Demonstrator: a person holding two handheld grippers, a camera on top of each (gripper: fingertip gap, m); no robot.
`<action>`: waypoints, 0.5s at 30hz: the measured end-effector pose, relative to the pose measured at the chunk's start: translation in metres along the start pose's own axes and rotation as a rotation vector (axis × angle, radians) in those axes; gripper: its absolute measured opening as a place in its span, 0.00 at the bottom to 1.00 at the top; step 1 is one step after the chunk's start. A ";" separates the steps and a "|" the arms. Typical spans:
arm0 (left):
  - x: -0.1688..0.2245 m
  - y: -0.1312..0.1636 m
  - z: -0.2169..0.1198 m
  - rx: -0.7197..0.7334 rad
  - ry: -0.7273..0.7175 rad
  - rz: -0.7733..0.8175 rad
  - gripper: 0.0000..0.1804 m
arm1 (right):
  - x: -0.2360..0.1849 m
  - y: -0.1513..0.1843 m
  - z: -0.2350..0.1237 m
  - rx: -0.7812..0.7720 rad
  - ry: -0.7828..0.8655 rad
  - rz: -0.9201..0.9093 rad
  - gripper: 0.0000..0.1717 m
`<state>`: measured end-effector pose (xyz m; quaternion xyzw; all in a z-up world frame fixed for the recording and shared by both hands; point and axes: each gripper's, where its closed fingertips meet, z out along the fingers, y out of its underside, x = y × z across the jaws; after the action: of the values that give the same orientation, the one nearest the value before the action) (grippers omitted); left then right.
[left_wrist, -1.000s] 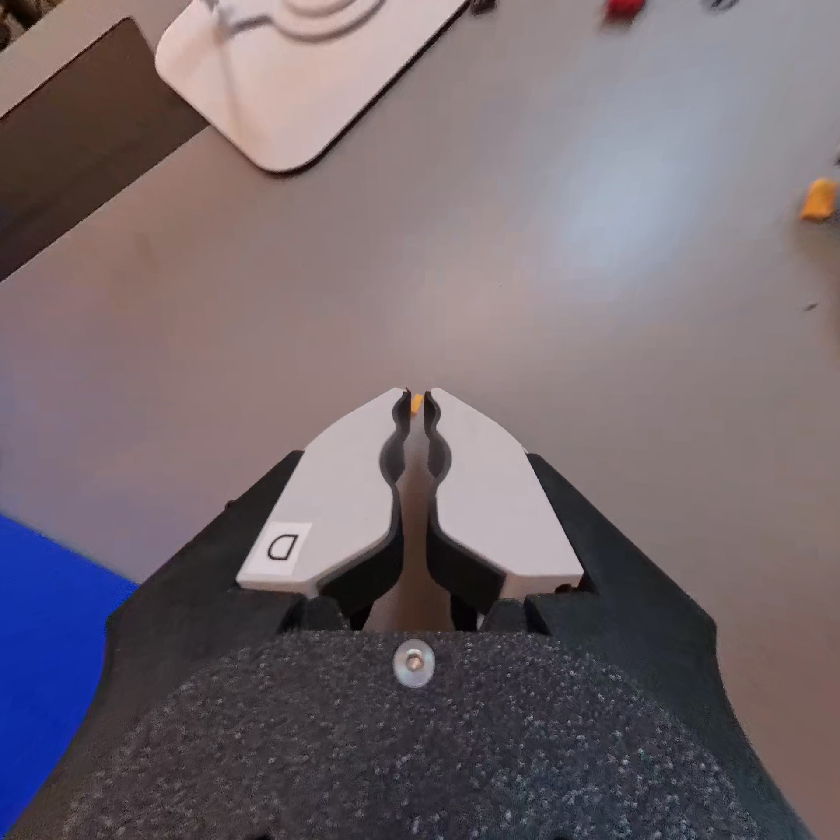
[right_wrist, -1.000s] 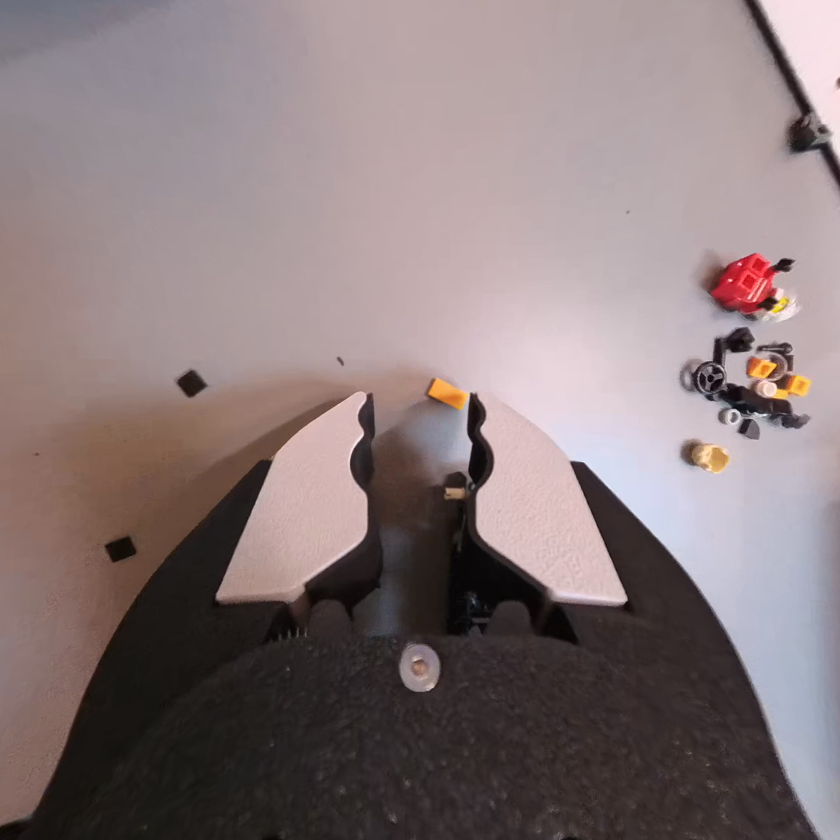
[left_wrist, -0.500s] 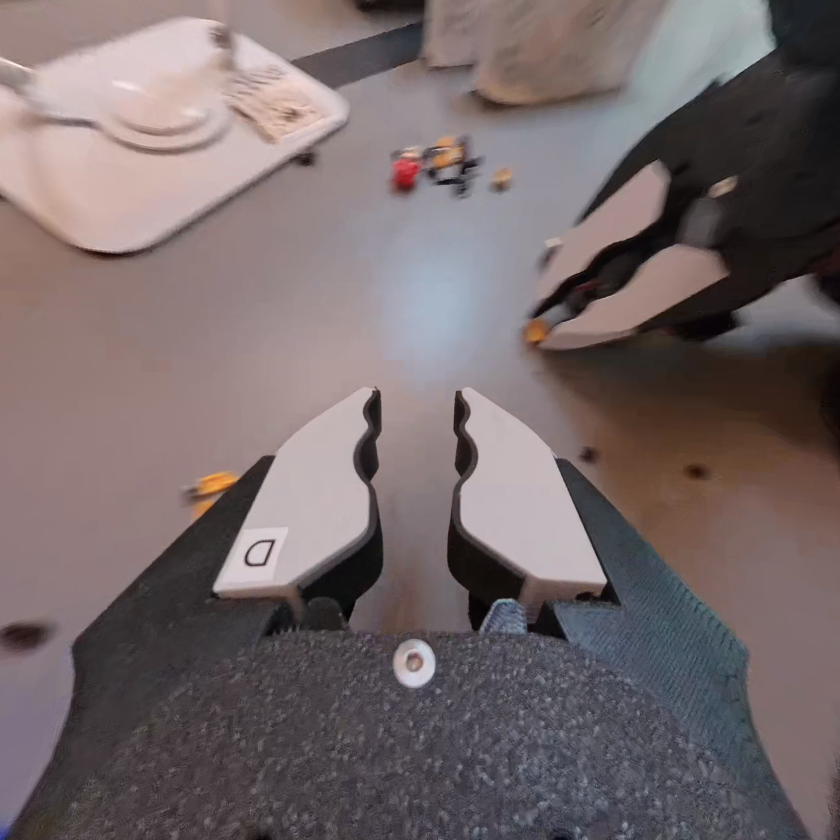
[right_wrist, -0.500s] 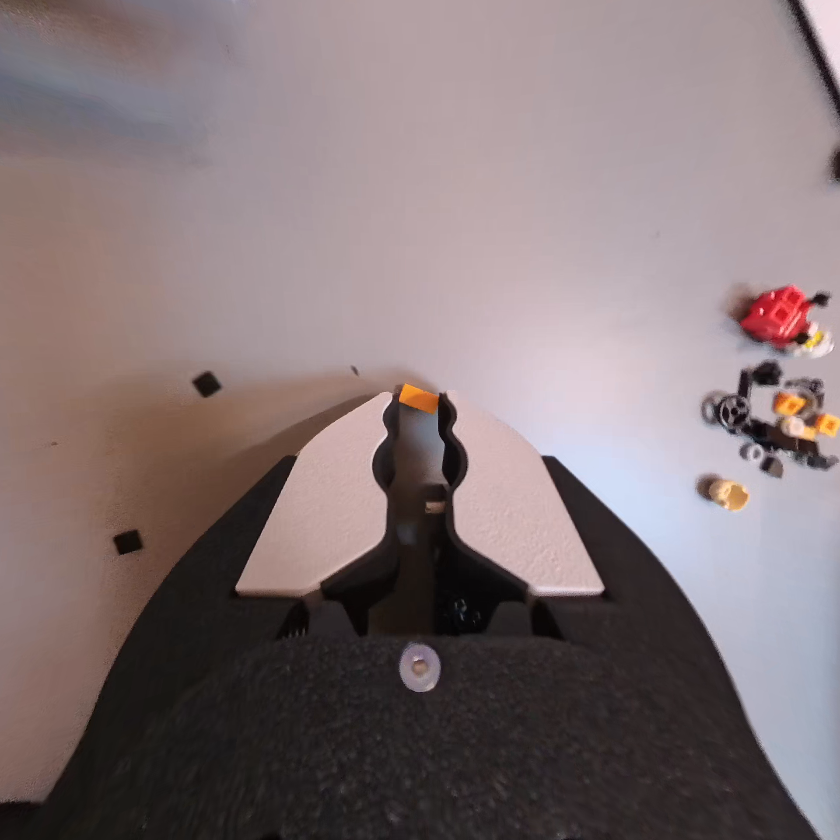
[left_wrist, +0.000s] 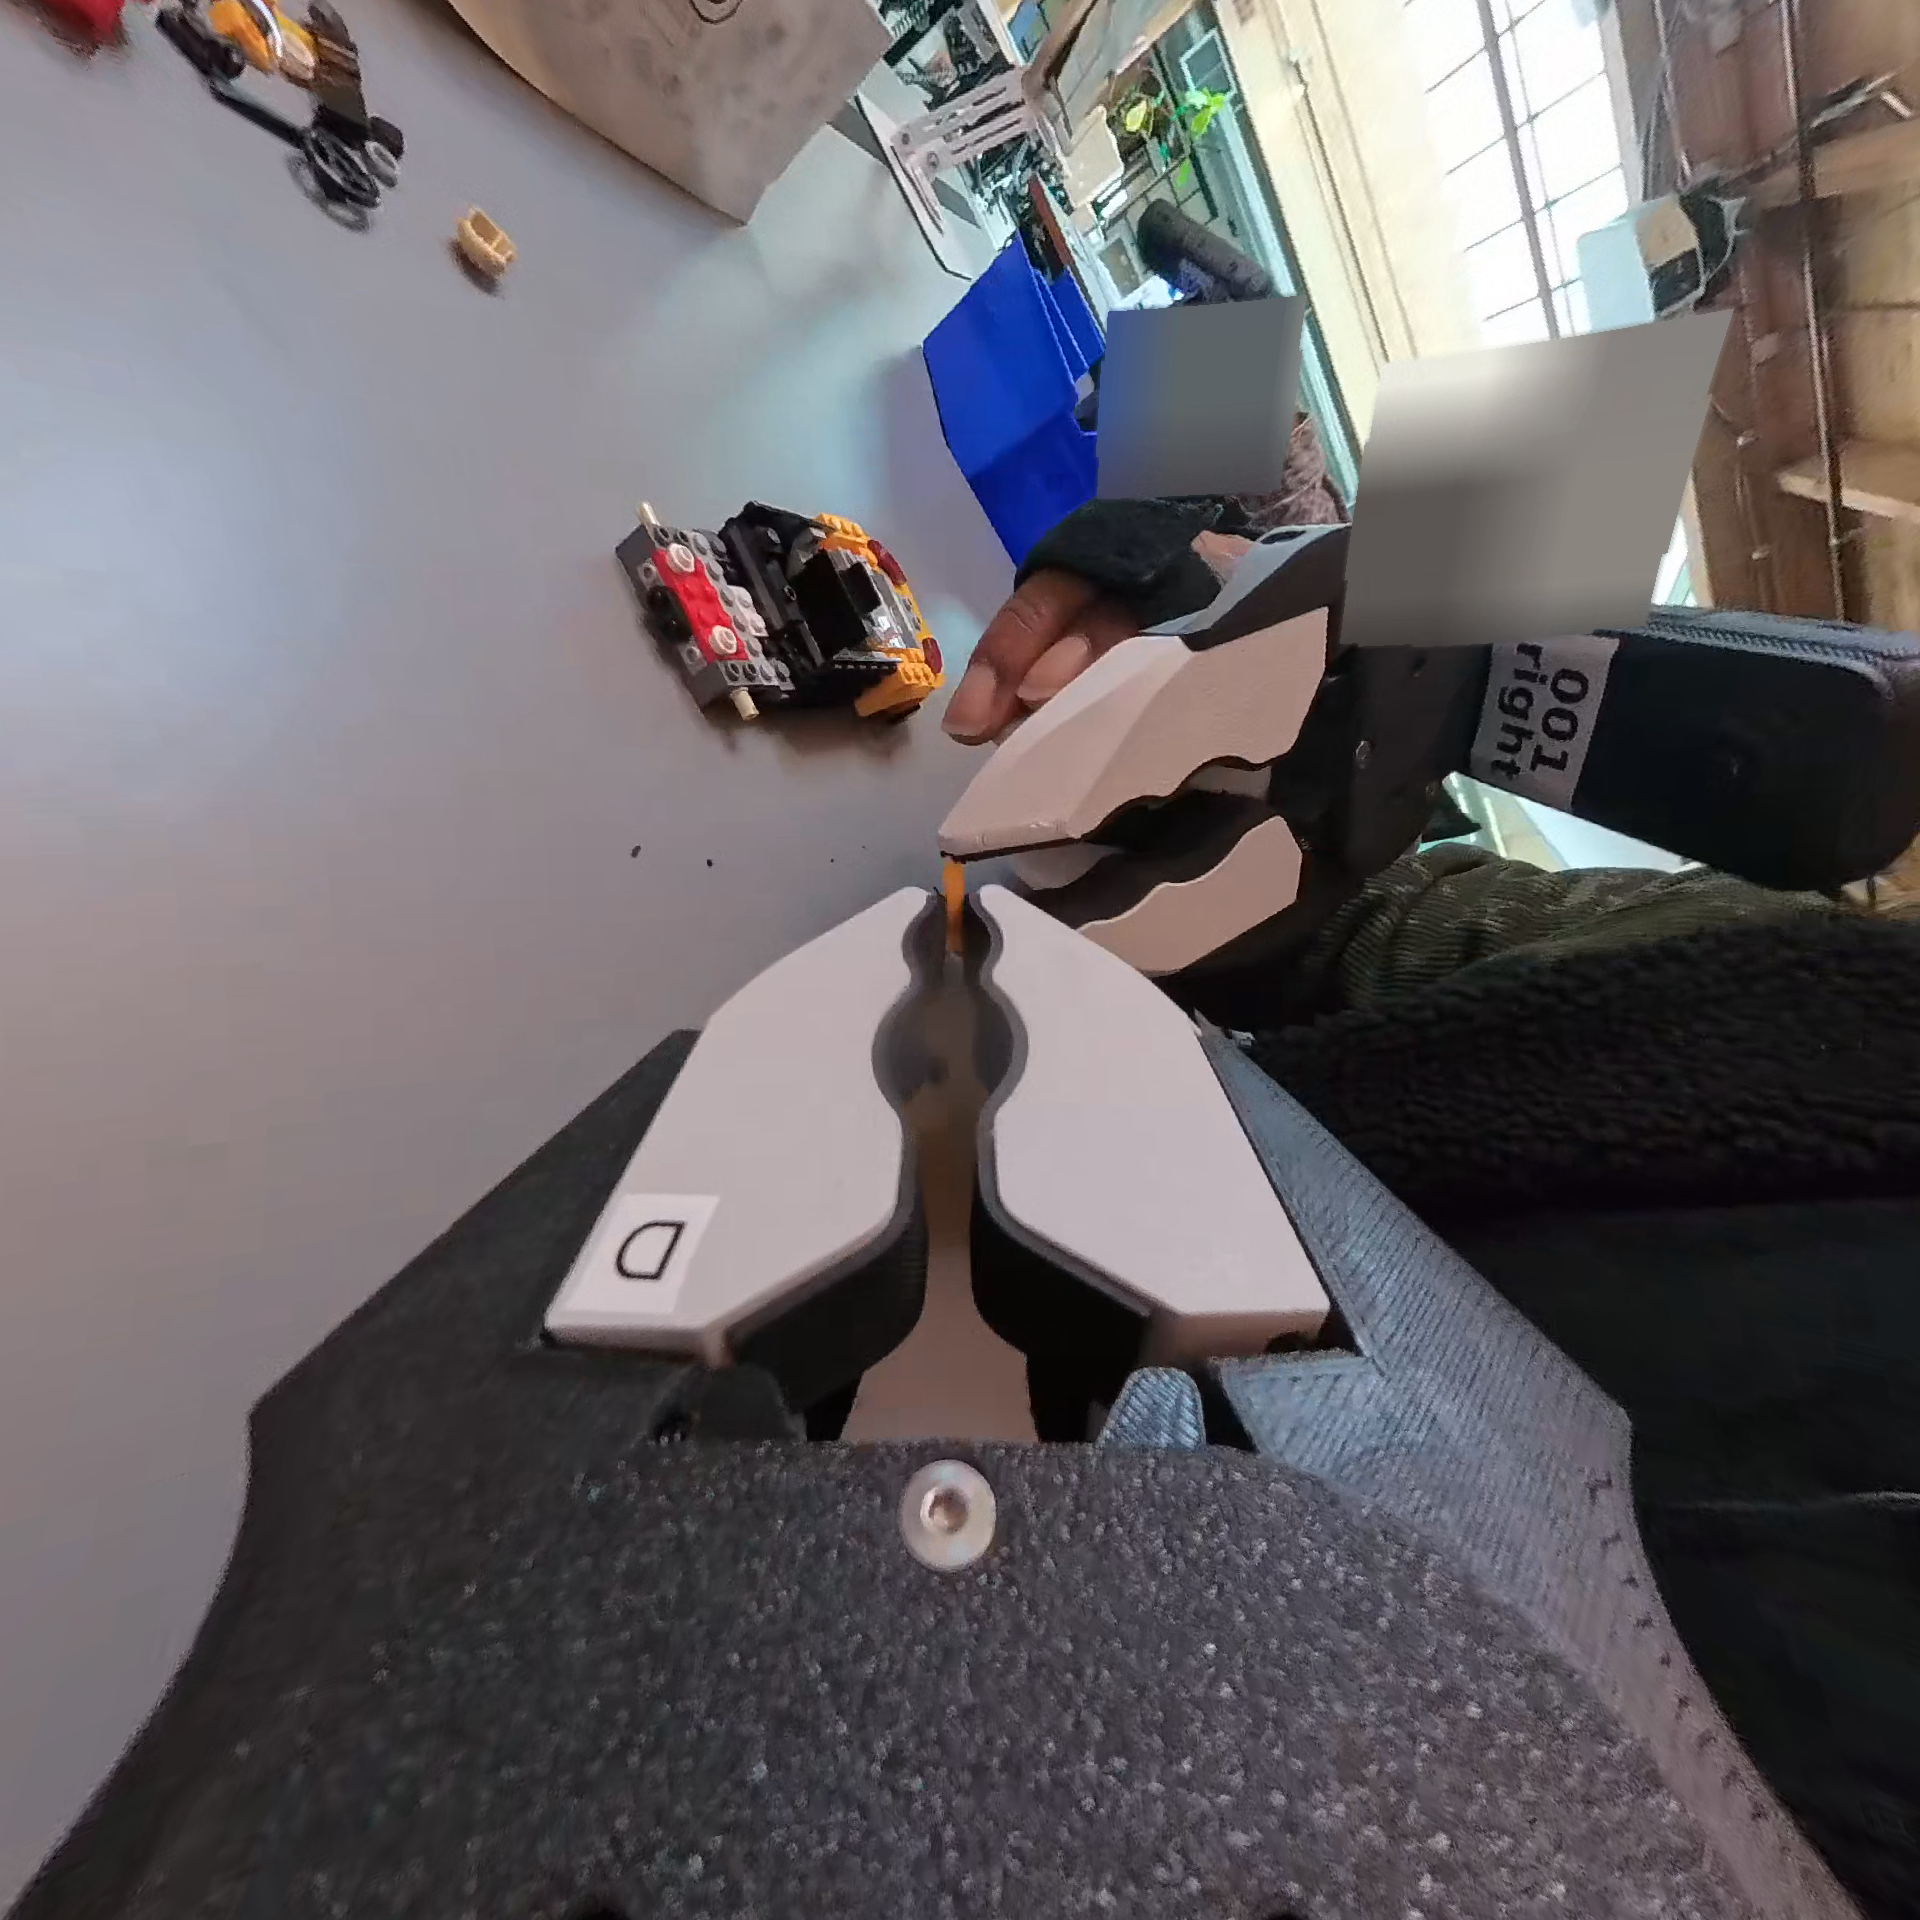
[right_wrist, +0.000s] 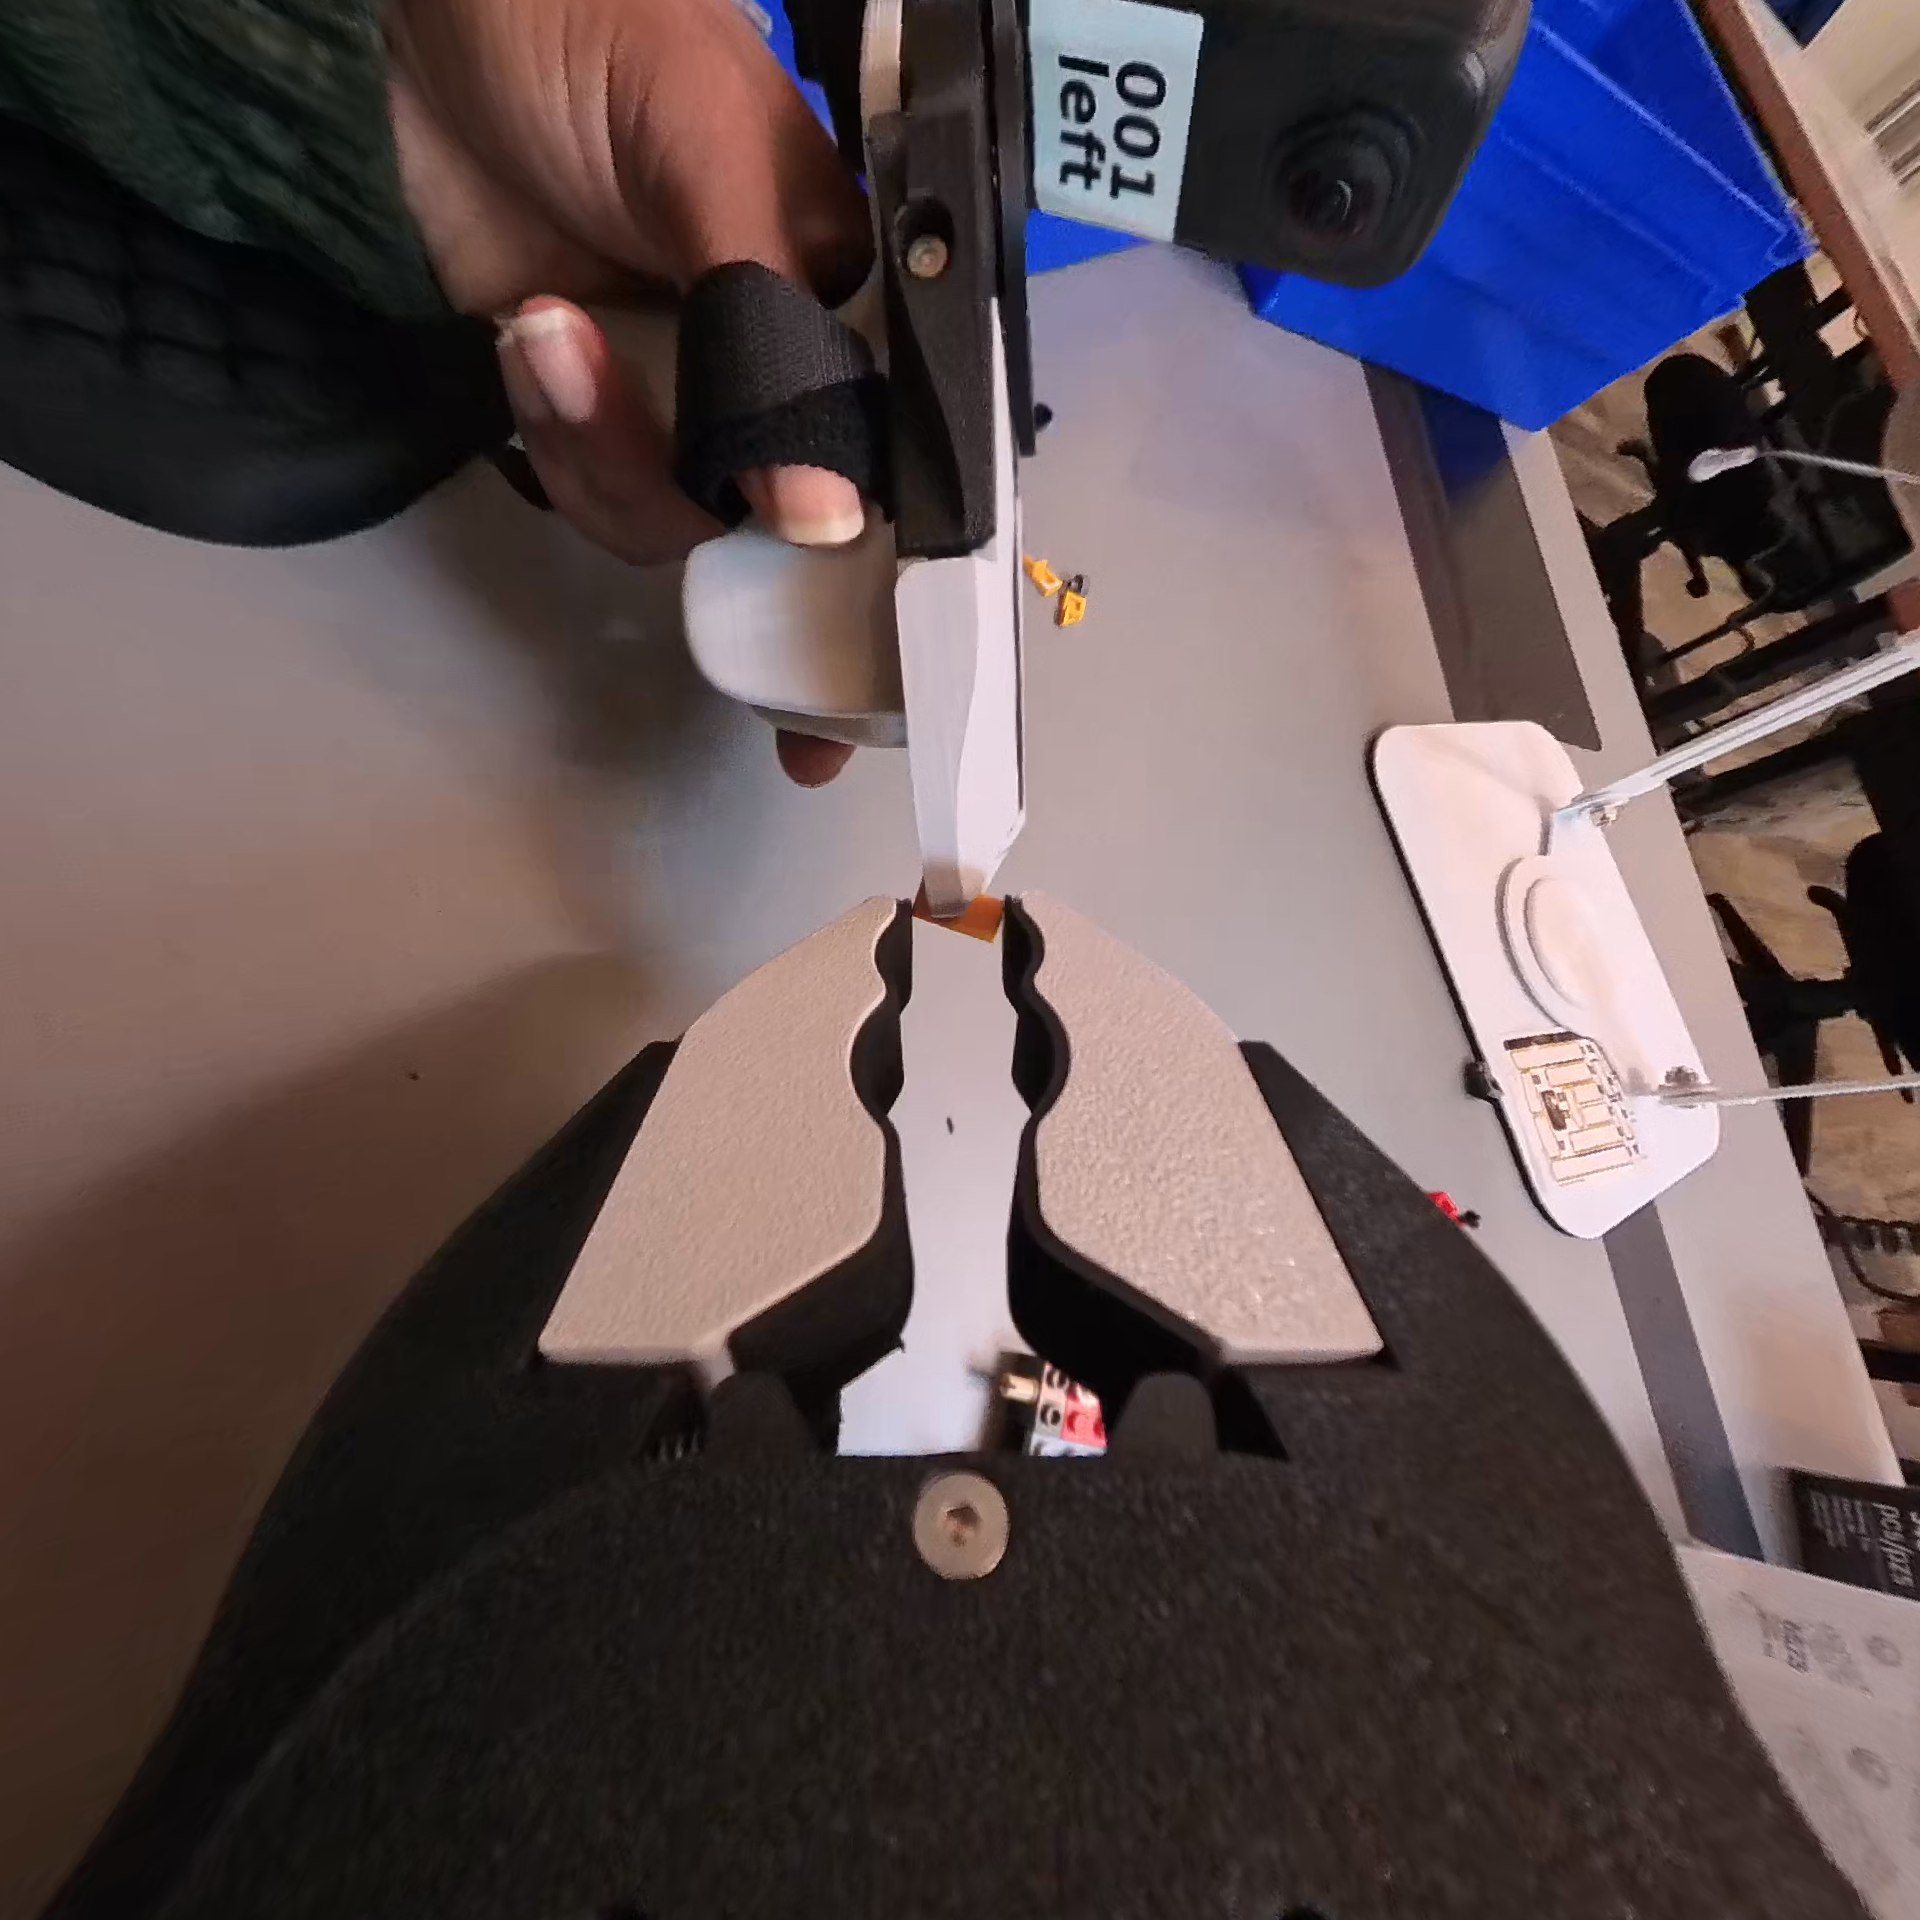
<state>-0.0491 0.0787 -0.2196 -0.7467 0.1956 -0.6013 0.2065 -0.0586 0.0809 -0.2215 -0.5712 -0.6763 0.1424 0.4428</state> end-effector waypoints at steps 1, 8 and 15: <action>-0.001 -0.003 -0.002 0.011 -0.021 0.023 0.01 | 0.002 0.000 -0.001 -0.001 0.010 0.008 0.10; -0.097 -0.037 -0.095 -0.079 -1.054 0.542 0.01 | -0.038 0.037 0.001 -0.147 -0.286 0.162 0.15; -0.127 -0.034 -0.140 -0.229 -1.386 0.563 0.08 | -0.058 0.055 0.019 -0.244 -0.366 0.204 0.12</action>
<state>-0.2096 0.1654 -0.2781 -0.8925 0.2658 0.1052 0.3490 -0.0397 0.0518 -0.2961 -0.6507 -0.6962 0.2047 0.2238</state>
